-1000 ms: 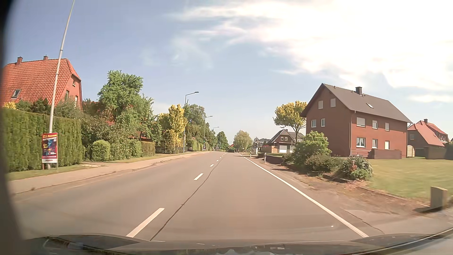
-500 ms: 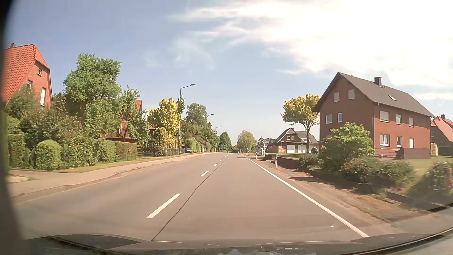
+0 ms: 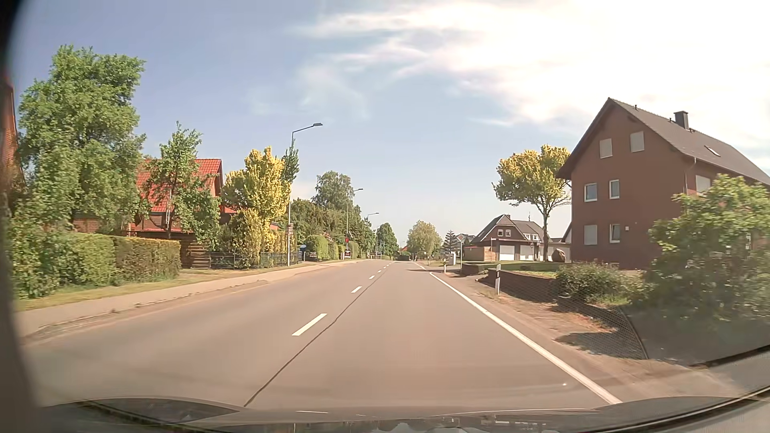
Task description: Follow the waypoints while adhering to traffic rules and regulations
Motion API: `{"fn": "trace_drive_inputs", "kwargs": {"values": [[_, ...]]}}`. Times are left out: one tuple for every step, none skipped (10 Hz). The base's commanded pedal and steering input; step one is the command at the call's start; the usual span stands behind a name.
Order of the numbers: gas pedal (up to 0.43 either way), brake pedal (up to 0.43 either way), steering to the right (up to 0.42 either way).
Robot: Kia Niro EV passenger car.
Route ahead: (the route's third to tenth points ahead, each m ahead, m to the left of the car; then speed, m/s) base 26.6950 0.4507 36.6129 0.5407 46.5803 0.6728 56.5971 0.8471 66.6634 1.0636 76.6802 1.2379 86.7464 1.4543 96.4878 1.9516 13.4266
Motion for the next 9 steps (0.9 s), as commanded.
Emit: {"fn": "trace_drive_inputs", "kwargs": {"values": [[0.189, 0.000, -0.006], [0.189, 0.000, -0.006], [0.189, 0.000, -0.006], [0.189, 0.000, -0.006], [0.189, 0.000, -0.006], [0.189, 0.000, -0.006], [0.189, 0.000, -0.006], [0.189, 0.000, -0.006], [0.177, 0.000, -0.005]]}}
